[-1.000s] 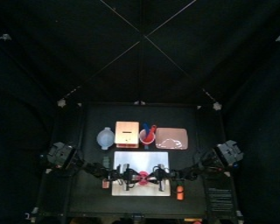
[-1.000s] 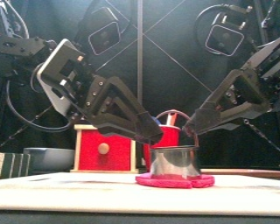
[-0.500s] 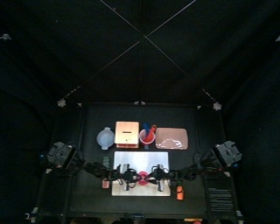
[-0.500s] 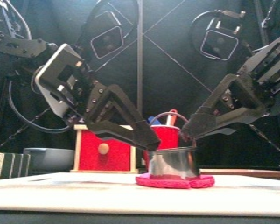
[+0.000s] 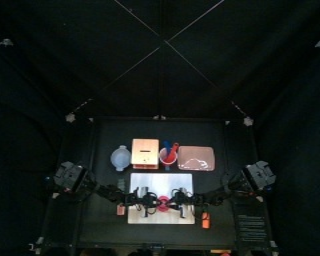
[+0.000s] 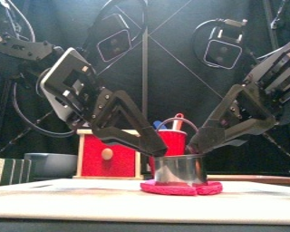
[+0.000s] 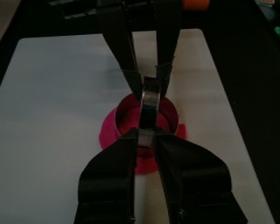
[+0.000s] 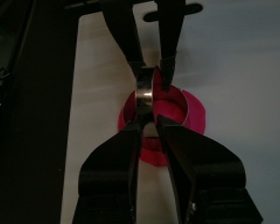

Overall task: Get the cutter from the drawer then cut the dough then place the extra dough in the bowl
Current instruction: Place the extra dough in the bowl

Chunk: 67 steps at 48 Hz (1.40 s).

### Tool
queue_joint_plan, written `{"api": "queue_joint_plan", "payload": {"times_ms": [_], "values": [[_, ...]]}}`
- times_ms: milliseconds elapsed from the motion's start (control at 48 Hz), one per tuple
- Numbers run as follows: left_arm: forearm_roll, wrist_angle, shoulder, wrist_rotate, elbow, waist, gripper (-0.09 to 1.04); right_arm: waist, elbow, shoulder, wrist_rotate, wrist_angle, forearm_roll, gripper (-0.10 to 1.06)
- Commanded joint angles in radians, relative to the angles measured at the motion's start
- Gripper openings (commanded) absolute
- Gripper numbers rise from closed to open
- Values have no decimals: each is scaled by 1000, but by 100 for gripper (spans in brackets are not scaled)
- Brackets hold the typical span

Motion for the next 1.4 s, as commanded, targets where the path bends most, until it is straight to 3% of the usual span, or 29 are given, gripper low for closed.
{"api": "queue_joint_plan", "payload": {"times_ms": [21, 1396], "values": [[3, 26, -11, -2, -17, 0, 54, -8, 11, 9, 3, 44, 18, 59], [-54, 305, 94, -11, -60, 28, 54, -41, -5, 78, 5, 104, 35, 59]]}}
